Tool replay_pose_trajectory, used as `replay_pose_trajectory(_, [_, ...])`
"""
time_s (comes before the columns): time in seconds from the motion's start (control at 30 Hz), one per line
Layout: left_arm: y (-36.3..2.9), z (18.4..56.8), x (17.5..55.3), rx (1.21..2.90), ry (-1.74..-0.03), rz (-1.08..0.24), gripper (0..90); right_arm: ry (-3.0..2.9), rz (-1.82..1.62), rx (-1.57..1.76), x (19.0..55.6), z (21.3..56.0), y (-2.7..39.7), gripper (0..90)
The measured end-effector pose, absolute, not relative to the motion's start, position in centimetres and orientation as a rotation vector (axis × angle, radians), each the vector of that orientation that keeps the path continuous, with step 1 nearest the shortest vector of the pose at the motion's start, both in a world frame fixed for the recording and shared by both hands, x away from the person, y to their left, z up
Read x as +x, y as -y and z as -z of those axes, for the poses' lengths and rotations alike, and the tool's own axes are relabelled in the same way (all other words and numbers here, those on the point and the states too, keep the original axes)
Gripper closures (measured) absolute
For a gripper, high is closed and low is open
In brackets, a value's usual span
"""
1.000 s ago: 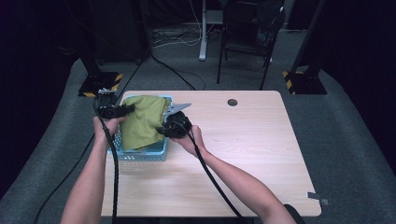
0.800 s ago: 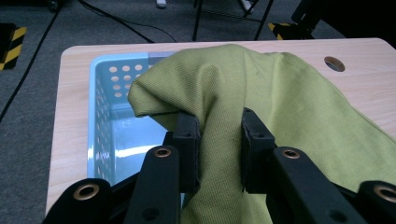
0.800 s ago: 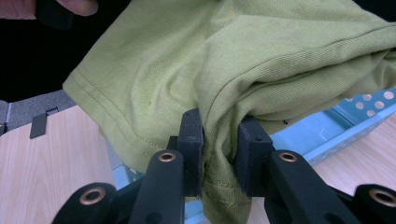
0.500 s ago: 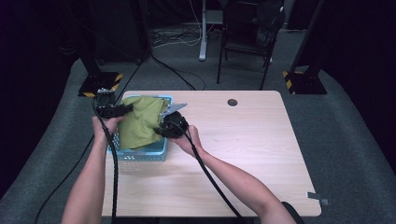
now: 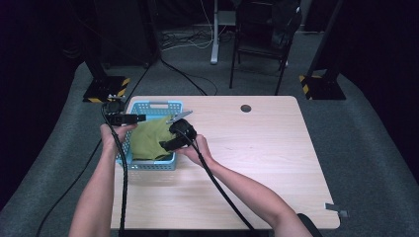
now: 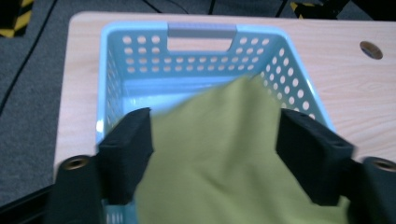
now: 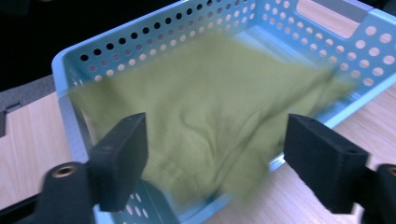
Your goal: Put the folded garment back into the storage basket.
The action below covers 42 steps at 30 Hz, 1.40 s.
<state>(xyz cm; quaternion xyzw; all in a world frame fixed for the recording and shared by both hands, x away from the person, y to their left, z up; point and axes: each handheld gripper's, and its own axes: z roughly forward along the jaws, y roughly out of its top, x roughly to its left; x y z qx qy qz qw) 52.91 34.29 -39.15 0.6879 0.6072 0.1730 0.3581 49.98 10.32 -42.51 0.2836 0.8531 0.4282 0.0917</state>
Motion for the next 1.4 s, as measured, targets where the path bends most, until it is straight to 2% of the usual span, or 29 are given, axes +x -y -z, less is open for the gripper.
replay_pose_trajectory(0.23, [-33.3, 39.6, 52.6, 1.804, -1.534, -0.422, 13.0, -2.540, -1.259, 0.831, 49.8, 42.3, -10.1, 15.3])
replay_pose_trajectory(0.47, [-32.2, 39.9, 52.4, 1.823, -1.504, -0.404, 8.0, -2.536, -1.261, 0.841, 49.7, 42.2, -9.3, 11.0])
replay_pose_trajectory(0.93, [-30.5, 41.2, 52.3, 1.873, -1.452, -0.354, 5.0, -2.523, -1.241, 0.880, 49.8, 42.1, -6.2, 4.1])
replay_pose_trajectory(1.4, [-30.2, 41.5, 51.4, 1.875, -1.426, -0.344, 4.0, -2.487, -1.230, 0.907, 49.2, 42.0, -3.5, 3.2])
